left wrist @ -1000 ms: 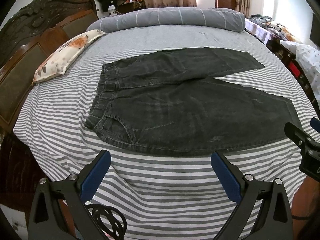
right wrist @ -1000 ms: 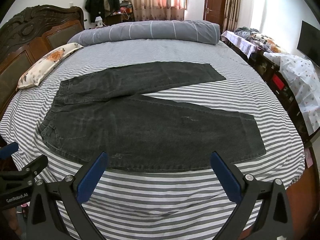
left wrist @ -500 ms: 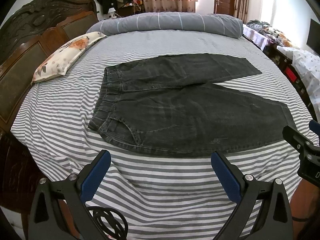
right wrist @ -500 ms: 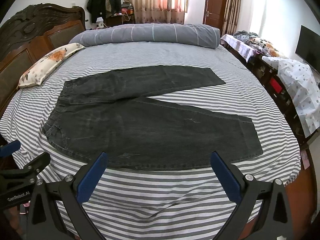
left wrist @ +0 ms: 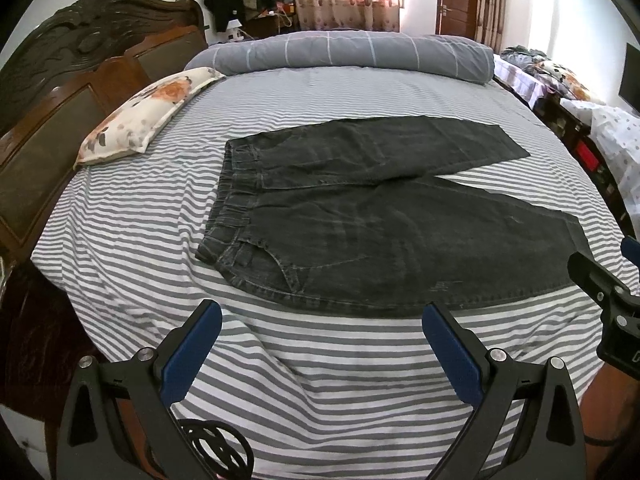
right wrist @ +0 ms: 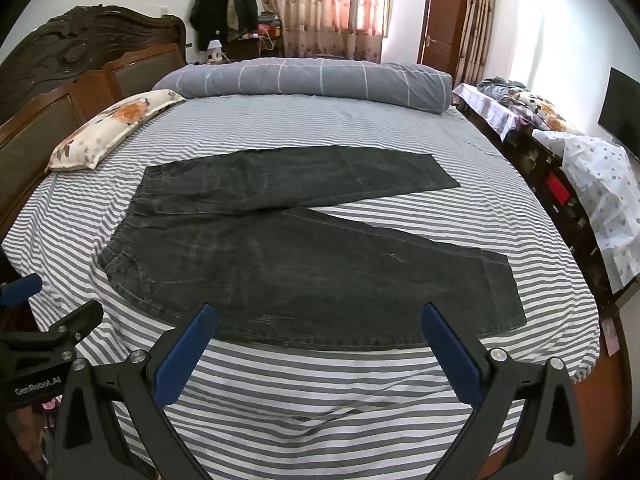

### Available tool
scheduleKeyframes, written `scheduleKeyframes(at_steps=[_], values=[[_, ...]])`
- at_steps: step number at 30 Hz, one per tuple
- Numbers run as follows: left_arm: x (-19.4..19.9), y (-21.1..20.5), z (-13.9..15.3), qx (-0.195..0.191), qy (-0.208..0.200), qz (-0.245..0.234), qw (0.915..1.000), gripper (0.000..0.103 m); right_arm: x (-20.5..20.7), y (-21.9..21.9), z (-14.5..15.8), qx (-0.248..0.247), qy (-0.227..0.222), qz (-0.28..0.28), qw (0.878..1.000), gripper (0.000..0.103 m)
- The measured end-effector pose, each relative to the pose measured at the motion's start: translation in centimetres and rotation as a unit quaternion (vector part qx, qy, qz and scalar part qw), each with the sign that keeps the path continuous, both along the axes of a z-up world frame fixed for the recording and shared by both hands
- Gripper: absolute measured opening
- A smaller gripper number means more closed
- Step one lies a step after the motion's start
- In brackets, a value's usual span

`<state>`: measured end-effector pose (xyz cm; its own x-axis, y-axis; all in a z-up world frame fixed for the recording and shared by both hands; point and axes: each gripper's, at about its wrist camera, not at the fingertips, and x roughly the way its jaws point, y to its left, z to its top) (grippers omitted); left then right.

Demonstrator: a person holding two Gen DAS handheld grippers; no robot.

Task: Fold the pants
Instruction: 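Move both tools toward the waistband of the dark denim pants, then grasp the waistband with the left gripper while the right gripper grasps the waistband corner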

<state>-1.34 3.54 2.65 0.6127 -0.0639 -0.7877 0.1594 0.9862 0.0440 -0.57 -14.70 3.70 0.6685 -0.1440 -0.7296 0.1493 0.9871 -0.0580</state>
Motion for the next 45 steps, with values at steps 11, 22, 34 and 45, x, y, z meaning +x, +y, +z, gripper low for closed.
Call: scheduleKeyframes(at_steps=[11, 22, 34, 45], values=[[0.1, 0.8, 0.8, 0.004, -0.003, 0.016, 0.9999, 0.100, 0.3, 0.6, 0.5, 0.000, -0.006, 0.019, 1.000, 0.102], [5.0, 3.3, -0.9, -0.018, 0.022, 0.040, 0.9988, 0.100, 3.5, 1.5, -0.7, -0.003, 0.014, 0.050, 0.999, 0.102], [15.8, 7.5, -2.1, -0.007, 0.038, 0.058, 0.9976, 0.086, 13.6, 0.6, -1.0, 0.022, 0.036, 0.127, 0.991, 0.102], [28.8, 12.2, -6.0, -0.075, 0.081, 0.089, 0.9899, 0.057, 25.4, -0.8, -3.7, 0.017, 0.059, 0.148, 0.987, 0.101]])
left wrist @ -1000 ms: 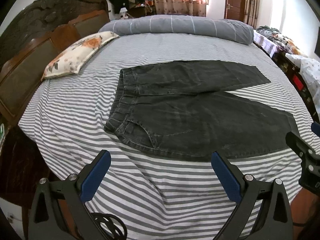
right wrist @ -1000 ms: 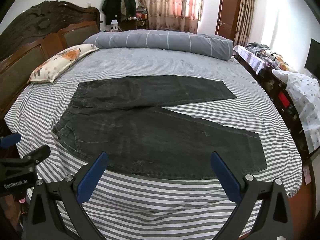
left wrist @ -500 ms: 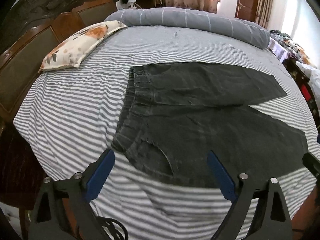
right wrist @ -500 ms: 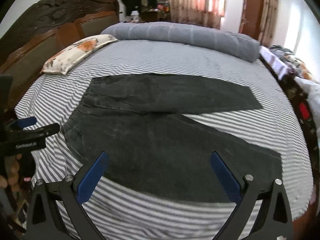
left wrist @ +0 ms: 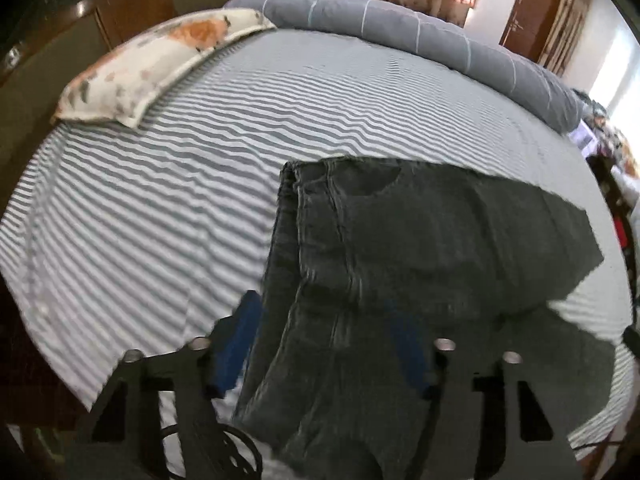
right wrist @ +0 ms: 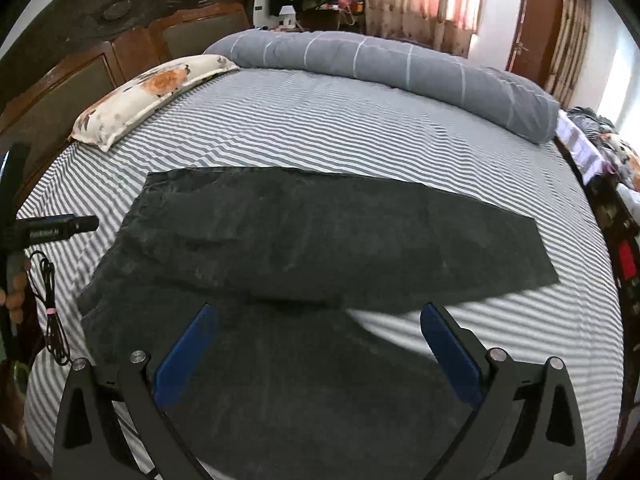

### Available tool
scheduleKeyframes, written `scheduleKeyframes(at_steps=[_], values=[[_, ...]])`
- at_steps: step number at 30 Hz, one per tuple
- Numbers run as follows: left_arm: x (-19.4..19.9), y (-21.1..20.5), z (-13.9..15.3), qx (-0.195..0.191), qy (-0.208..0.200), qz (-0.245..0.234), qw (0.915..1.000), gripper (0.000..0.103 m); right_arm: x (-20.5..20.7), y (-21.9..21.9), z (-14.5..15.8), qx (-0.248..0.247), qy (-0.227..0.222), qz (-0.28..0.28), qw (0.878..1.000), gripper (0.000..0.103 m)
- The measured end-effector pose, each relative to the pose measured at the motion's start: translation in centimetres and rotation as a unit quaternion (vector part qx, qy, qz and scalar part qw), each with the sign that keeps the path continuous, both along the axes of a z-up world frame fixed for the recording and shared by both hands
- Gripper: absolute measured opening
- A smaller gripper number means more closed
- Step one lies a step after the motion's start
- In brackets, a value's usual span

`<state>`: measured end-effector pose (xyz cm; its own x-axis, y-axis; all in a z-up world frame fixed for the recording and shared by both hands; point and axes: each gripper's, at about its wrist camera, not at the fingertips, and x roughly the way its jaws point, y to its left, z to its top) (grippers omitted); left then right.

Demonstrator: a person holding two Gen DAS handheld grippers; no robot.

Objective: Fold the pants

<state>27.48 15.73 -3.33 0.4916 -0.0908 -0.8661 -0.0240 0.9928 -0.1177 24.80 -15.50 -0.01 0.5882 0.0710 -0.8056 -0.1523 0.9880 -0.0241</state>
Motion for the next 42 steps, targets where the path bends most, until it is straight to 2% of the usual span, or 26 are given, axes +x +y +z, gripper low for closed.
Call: scheduleKeyframes(at_steps=[4, 6, 10, 18, 21, 24, 25, 27, 29, 35, 36, 37, 40, 42], values=[[4.7, 1.1, -1.9, -0.021, 0.001, 0.005, 0.9998, 0.043, 4.5, 0.4, -2.0, -0.005, 0.010, 0.013, 1.000, 0.101], [6.4, 1.5, -2.9, -0.027, 0.000, 0.006, 0.9996, 0.040, 6.9, 1.0, -3.1, -0.009, 0.009, 0.023, 1.000, 0.101], [9.4, 2.5, -5.7, -0.058, 0.007, 0.016, 0.9982, 0.028, 9.9, 1.6, -5.0, -0.005, 0.009, 0.028, 1.000, 0.101], [12.3, 2.7, -7.7, -0.081, -0.023, 0.016, 0.9963, 0.027, 13.5, 2.4, -7.8, -0.009, 0.017, 0.024, 1.000, 0.101], [12.7, 2.6, -8.2, -0.095, -0.026, 0.019, 0.9950, 0.027, 14.5, 2.7, -8.5, -0.018, 0.013, 0.028, 0.999, 0.101], [12.5, 2.2, -8.6, -0.138, -0.031, 0.016, 0.9898, 0.027, 15.7, 2.9, -9.1, -0.020, 0.014, 0.032, 0.999, 0.101], [12.6, 1.9, -8.7, -0.133, -0.029, 0.014, 0.9906, 0.027, 16.0, 2.9, -9.3, -0.021, 0.015, 0.034, 0.999, 0.101], [13.0, 0.9, -9.3, -0.093, -0.031, 0.009, 0.9951, 0.027, 16.6, 3.2, -9.8, -0.025, 0.018, 0.041, 0.999, 0.101], [13.4, 0.6, -9.8, -0.082, -0.030, 0.012, 0.9961, 0.027, 17.2, 3.4, -10.2, -0.031, 0.020, 0.054, 0.998, 0.101], [15.0, 1.4, -10.3, -0.142, -0.036, 0.049, 0.9880, 0.029, 20.1, 3.3, -11.2, -0.060, 0.038, 0.111, 0.991, 0.101], [14.8, 1.5, -10.1, -0.141, -0.042, 0.050, 0.9879, 0.021, 20.4, 3.2, -11.3, -0.063, 0.039, 0.113, 0.991, 0.101], [14.5, 1.7, -9.9, -0.135, -0.047, 0.055, 0.9882, 0.005, 21.0, 2.9, -11.2, -0.063, 0.041, 0.116, 0.990, 0.101], [13.3, 1.9, -8.6, -0.147, -0.076, 0.056, 0.9846, 0.005, 22.5, 2.4, -10.8, -0.060, 0.047, 0.129, 0.989, 0.101], [12.4, 1.6, -7.2, -0.143, -0.100, 0.048, 0.9835, 0.005, 23.1, 2.4, -10.6, -0.065, 0.051, 0.141, 0.987, 0.101]])
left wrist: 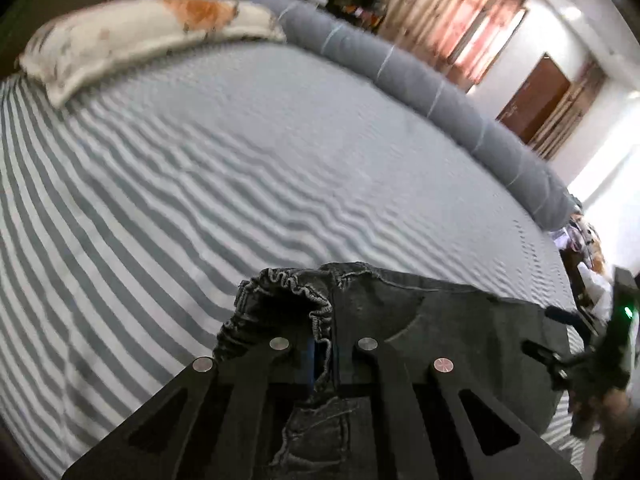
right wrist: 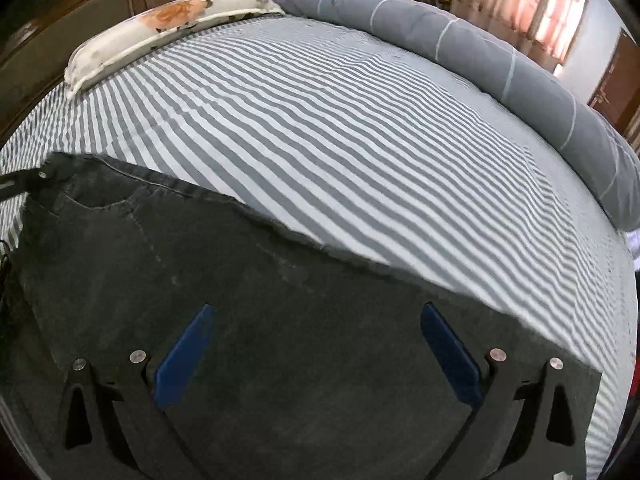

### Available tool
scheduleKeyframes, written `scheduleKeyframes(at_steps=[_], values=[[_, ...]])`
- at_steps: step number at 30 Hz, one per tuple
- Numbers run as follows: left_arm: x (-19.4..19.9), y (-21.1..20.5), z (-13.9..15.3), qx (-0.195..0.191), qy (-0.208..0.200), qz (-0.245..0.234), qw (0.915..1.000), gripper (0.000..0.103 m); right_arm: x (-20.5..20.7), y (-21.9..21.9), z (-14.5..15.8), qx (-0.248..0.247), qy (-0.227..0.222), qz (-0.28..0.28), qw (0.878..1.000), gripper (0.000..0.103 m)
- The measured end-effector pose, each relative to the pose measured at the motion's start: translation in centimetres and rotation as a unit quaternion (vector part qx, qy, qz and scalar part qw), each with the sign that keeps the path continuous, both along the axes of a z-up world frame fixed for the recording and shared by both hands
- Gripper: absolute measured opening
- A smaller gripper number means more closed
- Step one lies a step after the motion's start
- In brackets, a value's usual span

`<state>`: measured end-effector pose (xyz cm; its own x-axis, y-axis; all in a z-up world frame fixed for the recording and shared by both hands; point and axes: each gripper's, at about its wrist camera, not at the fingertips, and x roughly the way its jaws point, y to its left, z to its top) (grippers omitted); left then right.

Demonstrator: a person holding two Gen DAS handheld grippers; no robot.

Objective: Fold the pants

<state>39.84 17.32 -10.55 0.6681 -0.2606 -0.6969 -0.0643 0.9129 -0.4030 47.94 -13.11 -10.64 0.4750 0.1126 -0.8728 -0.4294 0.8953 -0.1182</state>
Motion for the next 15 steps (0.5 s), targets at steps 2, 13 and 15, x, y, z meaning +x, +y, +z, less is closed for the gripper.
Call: scheduleKeyframes(at_steps=[2, 13, 15], values=[[-1.5, -0.3, 1.7, -0.005, -0.031, -0.004, 0.9995, 0.005, 0.4, 0.2, 0.1, -0.004, 0.005, 0.016, 1.000, 0.101], [-4.8, -0.3, 4.7, -0.047, -0.113, -0.007, 0.9925, 0.005, 3.2, 5.0, 0.6, -0.029, 0.060, 0.172, 0.983, 0.101], [-5.0, -0.4, 4.7, -0.046, -0.113, -0.008, 0.9925, 0.005, 4.2, 6.4, 1.0, -0.021, 0.079, 0.209, 0.974, 0.101]])
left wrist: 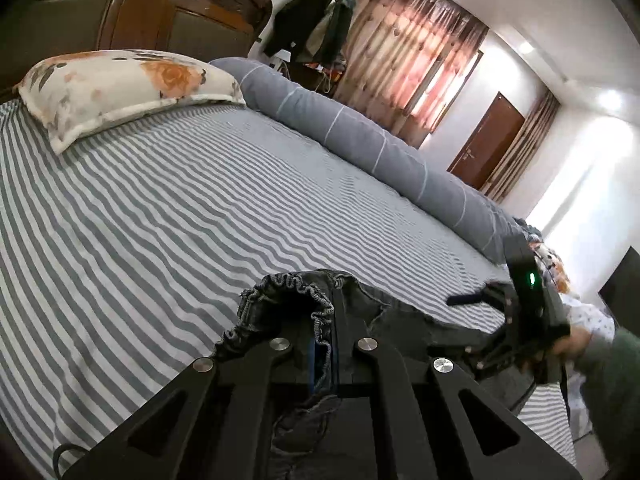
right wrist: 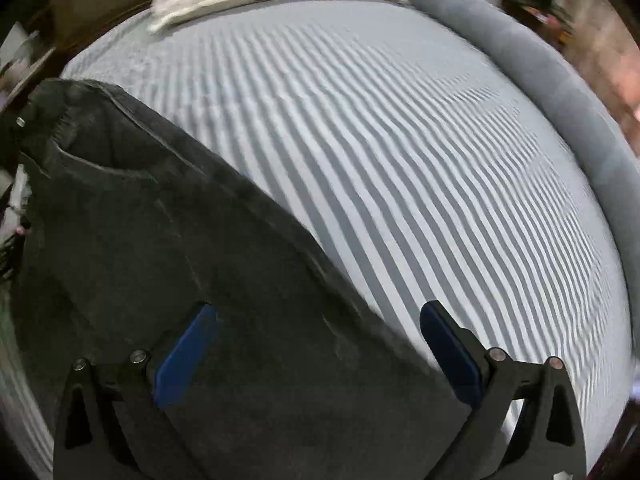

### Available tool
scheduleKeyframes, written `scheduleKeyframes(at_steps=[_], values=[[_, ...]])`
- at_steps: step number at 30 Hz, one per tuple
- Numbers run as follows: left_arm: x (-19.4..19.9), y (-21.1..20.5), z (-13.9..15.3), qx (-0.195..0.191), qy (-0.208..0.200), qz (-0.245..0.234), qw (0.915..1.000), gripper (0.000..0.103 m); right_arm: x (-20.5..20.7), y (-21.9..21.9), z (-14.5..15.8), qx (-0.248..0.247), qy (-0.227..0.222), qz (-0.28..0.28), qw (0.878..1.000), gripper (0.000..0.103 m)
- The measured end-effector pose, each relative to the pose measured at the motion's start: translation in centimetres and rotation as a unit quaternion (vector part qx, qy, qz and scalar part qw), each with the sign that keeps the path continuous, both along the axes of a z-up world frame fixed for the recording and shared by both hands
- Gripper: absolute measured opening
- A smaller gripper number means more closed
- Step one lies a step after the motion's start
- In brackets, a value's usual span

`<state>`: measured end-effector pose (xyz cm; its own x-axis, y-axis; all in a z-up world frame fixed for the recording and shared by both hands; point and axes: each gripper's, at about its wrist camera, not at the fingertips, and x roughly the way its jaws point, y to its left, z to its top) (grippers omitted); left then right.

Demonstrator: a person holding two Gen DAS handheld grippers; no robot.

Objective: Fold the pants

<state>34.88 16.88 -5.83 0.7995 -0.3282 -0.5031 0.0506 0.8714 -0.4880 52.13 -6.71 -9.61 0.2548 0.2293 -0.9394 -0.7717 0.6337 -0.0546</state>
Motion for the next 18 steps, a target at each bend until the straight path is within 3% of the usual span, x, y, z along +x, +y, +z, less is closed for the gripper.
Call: scheduleKeyframes(at_steps=[3, 5, 7, 9, 12, 17, 18], values=[[-0.3, -0.1, 0.1, 0.005, -0.008, 0.003, 0.9999, 0.005, 1.4, 1.6, 0.1, -0.003, 0.025, 0.035, 0.999, 0.100], [-0.6, -0.1, 0.2, 0.010, -0.016, 0.005, 0.9998, 0.005, 2.5, 2.2, -0.5, -0.003, 0.066, 0.054, 0.996, 0.096], [-0.8, -0.3, 0.3, 0.011, -0.017, 0.005, 0.9998, 0.005, 3.3, 2.4, -1.3, -0.009, 0.088, 0.063, 0.994, 0.082], [-0.7, -0.6, 0.3, 0.019, -0.016, 0.007, 0.9997, 0.005, 3.9, 2.3, -2.3, -0.007, 0.119, 0.070, 0.990, 0.060], [-0.6, -0.7, 0.2, 0.022, -0.015, 0.007, 0.9996, 0.005, 4.4, 1.5, -3.9, -0.013, 0.156, 0.075, 0.985, 0.050], [-0.6, -0.5, 0.2, 0.012, -0.008, 0.021, 0.9997, 0.005, 4.0, -1.3, -4.6, -0.024, 0.154, 0.073, 0.985, 0.029], [-0.5, -0.4, 0.2, 0.015, -0.007, 0.024, 0.9996, 0.005, 4.1, -2.1, -4.5, -0.024, 0.150, 0.066, 0.986, 0.029]])
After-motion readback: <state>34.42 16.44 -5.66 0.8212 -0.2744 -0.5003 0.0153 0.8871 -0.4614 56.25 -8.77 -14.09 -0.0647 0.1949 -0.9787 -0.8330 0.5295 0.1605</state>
